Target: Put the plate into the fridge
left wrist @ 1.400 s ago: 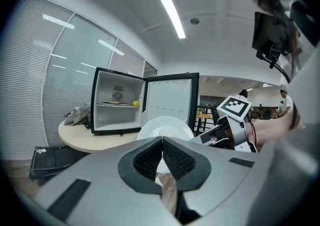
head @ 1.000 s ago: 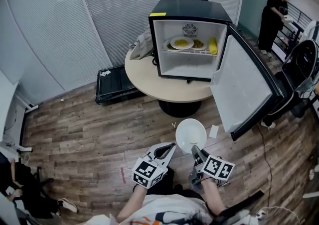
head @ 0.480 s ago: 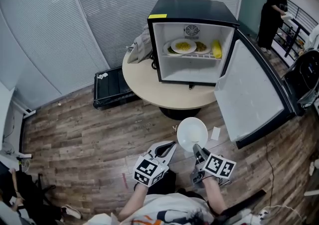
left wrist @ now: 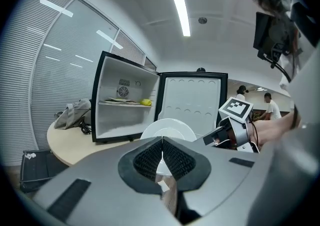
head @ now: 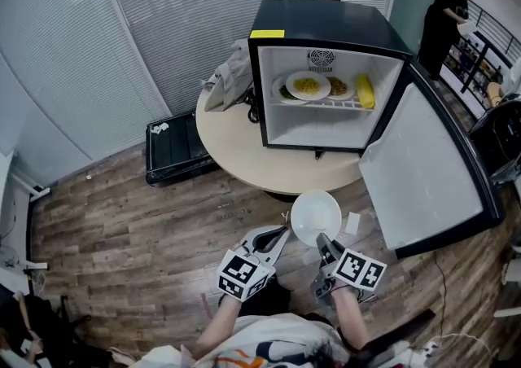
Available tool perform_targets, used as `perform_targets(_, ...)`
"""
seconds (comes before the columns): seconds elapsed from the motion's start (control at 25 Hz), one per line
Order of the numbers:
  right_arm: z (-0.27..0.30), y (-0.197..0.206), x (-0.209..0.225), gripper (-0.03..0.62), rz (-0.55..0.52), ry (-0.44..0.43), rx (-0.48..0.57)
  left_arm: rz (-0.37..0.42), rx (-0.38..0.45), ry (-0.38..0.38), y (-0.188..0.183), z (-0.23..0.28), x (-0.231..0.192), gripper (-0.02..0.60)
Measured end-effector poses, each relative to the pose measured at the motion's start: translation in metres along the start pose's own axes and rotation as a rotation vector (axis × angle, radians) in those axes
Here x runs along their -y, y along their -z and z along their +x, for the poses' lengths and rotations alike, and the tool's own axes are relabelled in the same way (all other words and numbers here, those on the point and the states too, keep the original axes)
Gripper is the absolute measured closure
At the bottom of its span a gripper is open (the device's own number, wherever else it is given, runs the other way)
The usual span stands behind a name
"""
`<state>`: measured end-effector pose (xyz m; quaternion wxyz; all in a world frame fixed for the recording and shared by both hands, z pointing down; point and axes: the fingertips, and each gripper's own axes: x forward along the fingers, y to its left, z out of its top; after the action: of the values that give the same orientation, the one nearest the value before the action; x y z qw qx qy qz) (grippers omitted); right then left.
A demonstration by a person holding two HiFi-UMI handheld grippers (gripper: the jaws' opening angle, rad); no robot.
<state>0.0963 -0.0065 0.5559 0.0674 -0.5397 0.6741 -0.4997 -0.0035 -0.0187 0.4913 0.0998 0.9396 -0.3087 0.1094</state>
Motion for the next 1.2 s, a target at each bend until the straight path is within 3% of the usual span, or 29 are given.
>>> perform_targets(0.56, 0.059, -0.007, -0.035, 0.568, 0.006, 0.032, 0.037, 0.01, 0.025, 0.066, -0.01, -0.002, -0.069, 0.571)
perform_targets(1.2, 0.078, -0.015, -0.028, 0.567, 0.035, 0.075, 0.039, -0.015, 0.007, 0.111, -0.003, 0.013, -0.084, 0.571)
